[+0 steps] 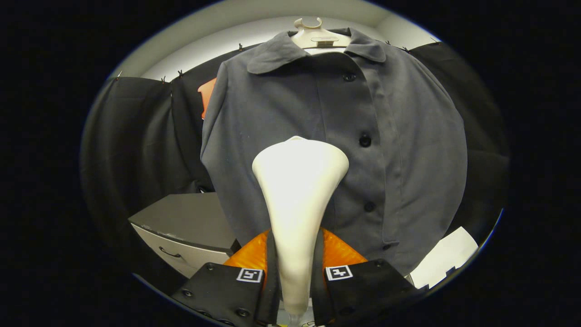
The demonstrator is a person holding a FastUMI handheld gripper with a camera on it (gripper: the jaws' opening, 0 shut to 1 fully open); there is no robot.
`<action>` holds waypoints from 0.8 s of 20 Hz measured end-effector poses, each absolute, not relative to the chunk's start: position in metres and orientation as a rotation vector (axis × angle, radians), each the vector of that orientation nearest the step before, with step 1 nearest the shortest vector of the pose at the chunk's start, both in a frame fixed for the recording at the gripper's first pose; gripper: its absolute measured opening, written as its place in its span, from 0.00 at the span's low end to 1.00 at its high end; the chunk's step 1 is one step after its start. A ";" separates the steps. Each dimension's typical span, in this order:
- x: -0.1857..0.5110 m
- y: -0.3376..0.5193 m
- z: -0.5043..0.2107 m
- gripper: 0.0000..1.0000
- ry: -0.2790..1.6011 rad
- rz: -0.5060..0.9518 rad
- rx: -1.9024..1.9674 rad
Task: Iron the clothes twice with a garment steamer, once on the left side and once on the right side.
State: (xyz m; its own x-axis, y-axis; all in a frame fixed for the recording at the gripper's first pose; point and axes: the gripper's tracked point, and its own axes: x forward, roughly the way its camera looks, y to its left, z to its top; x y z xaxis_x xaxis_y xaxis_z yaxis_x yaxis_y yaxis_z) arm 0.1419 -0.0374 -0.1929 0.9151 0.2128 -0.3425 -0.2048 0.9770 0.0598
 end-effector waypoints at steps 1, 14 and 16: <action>0.139 -0.042 -0.201 0.37 0.365 0.215 0.025; 0.106 -0.063 -0.327 0.37 0.494 0.235 0.021; 0.102 -0.065 -0.339 0.37 0.507 0.236 0.012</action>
State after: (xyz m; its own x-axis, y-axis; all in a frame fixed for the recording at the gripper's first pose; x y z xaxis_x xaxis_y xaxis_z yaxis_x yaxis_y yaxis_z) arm 0.1016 -0.0648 -0.3393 0.8476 0.2271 -0.4795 -0.2209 0.9728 0.0701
